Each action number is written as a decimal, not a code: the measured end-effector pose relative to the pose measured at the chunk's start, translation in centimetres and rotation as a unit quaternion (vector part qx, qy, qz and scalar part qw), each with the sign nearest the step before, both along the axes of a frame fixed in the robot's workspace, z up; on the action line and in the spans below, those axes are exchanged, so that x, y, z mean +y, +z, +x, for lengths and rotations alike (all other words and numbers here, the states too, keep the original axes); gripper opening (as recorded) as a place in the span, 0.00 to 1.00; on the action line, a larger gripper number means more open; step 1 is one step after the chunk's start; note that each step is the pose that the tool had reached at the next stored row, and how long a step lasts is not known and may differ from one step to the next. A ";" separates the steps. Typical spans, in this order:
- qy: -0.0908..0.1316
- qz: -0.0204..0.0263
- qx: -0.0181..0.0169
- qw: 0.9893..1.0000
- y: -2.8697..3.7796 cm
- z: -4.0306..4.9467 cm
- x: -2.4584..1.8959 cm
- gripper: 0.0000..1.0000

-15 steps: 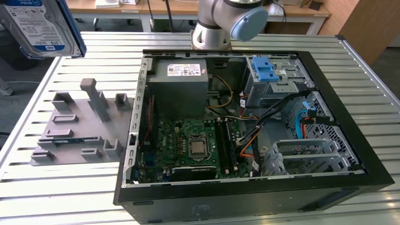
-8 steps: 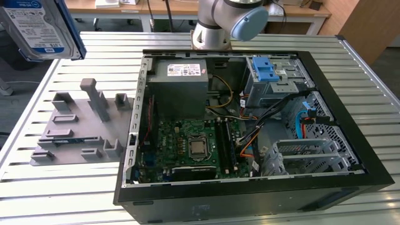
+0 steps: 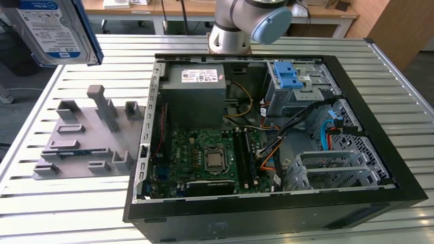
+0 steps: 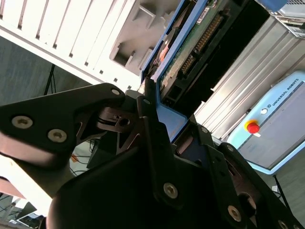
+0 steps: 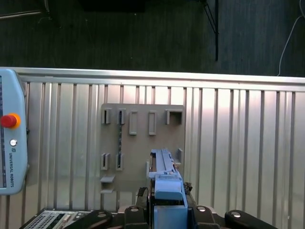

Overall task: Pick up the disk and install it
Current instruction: 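Pick up the disk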

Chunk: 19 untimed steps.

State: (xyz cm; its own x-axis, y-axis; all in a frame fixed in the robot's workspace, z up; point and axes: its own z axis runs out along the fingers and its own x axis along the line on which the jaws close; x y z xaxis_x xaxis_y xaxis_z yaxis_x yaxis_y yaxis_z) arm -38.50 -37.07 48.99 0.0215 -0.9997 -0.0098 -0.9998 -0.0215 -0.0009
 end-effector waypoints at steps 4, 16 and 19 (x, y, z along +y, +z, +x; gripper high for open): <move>0.000 0.000 0.001 1.000 0.00 0.89 -0.01 0.36; 0.000 0.000 0.001 1.000 0.00 2.42 -0.01 0.36; 0.000 0.000 0.001 1.000 0.00 2.42 -0.01 0.36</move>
